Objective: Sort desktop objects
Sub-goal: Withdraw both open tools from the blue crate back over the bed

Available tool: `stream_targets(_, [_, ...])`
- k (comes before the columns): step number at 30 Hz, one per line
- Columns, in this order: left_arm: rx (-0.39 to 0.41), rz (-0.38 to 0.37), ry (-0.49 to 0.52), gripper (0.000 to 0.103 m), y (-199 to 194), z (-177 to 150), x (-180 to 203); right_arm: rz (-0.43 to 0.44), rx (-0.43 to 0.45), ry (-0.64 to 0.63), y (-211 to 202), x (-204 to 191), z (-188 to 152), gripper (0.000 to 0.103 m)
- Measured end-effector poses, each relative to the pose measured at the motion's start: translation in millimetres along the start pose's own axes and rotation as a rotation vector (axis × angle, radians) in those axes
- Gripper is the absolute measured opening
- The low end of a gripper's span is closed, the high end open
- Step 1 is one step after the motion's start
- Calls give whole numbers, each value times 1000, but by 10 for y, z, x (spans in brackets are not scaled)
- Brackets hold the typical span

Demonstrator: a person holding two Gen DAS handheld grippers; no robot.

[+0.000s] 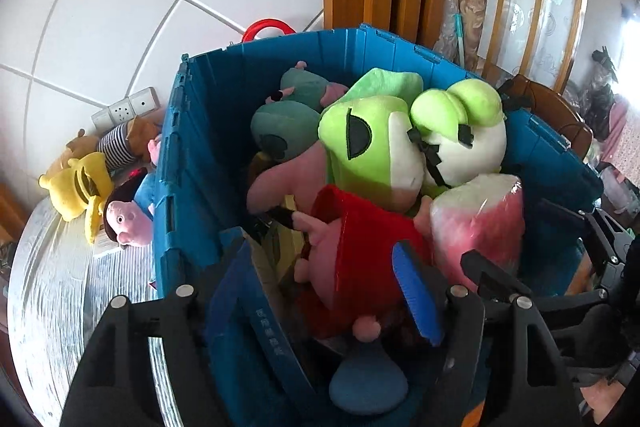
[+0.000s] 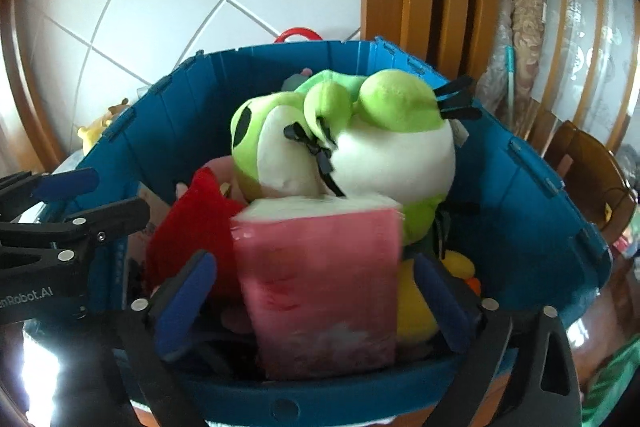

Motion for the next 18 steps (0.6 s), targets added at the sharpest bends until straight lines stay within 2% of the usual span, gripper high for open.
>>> stream_targets(6, [65, 12, -27, 73, -284, -50, -167, -2, 78, 21, -294, -45, 88, 102])
stream_targets(10, [109, 12, -34, 73, -552, -189, -361, -3, 124, 16, -519, -245, 100, 102])
stream_targets(16, [157, 32, -61, 74, -909, -539, -876, 32, 186, 25, -760, -832, -11, 103])
stream_targets(18, [159, 48, -76, 81, -993, -696, -1099, 52, 190, 19, -788, -1077, -72, 103])
Point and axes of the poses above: each gripper's, at about its wrist camera, not at the fingertips, and y roughly the way its jaws point, x to its right, z to its top, the point moved 8 cm from there along y, roughly the way its jaws point, and after that the axes turned 9 degrees about y, right-handed, at the moved point
